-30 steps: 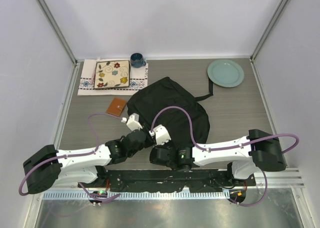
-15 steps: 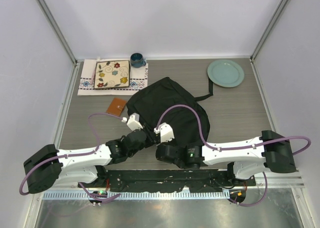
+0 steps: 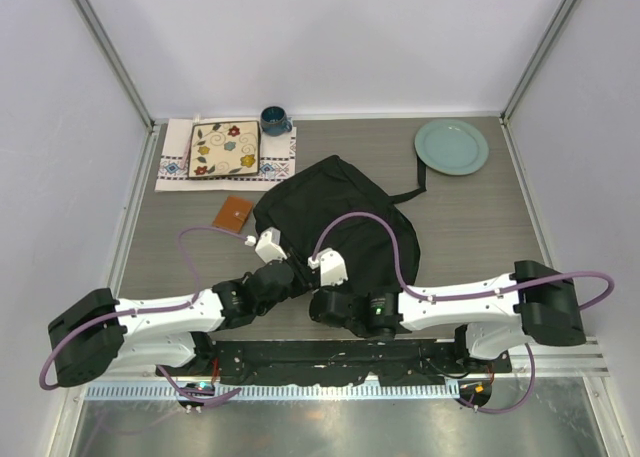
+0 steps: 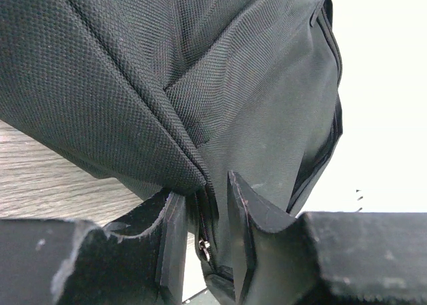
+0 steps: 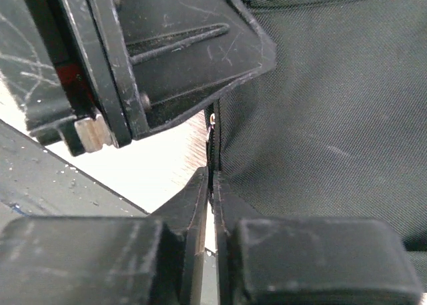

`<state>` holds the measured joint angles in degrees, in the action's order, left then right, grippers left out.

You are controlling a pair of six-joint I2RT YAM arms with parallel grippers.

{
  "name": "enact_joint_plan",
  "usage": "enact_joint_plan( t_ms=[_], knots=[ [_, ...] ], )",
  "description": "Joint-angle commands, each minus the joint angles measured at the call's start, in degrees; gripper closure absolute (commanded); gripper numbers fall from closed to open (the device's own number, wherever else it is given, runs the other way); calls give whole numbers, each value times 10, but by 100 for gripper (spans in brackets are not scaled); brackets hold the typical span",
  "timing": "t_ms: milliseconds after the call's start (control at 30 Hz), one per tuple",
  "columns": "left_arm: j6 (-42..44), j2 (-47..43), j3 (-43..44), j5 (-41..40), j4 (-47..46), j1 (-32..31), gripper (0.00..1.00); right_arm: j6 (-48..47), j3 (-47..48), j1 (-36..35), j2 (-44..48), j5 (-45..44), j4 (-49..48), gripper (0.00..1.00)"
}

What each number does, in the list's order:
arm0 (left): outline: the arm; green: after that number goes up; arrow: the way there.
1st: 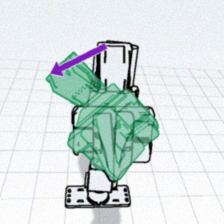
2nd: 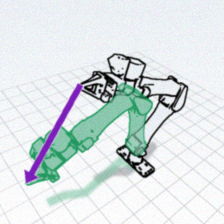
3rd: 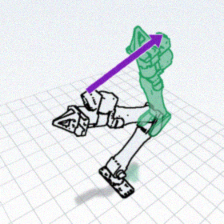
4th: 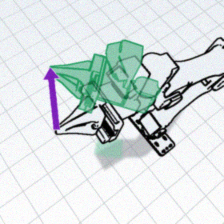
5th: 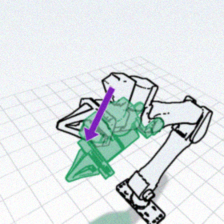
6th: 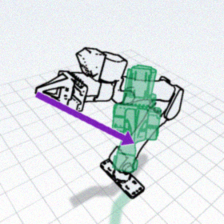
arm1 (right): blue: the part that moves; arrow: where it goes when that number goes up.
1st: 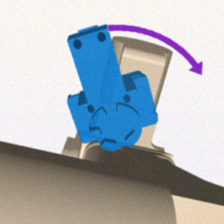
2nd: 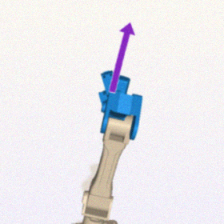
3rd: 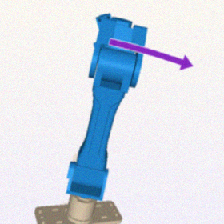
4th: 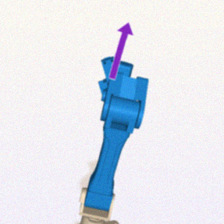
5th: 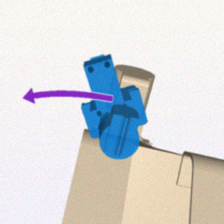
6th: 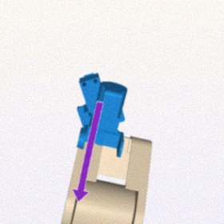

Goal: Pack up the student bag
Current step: Zip the student bag at the center of the board.

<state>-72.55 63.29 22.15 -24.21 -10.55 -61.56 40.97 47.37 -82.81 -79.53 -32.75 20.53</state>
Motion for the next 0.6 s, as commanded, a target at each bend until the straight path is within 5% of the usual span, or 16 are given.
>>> enact_joint_plan(
  t_ms=[0, 367, 567],
  knots=[
    [9, 1, 14, -10, -43, -1, 69, 31, 31, -8, -29, 17, 7, 84],
    [9, 3, 12, -8, -47, -1, 69, 39, 57, -9, -55, -17, 42, 71],
    [9, 4, 11, -9, -49, -1, 68, 44, 77, -11, -72, -27, 71, 87]
  ],
)
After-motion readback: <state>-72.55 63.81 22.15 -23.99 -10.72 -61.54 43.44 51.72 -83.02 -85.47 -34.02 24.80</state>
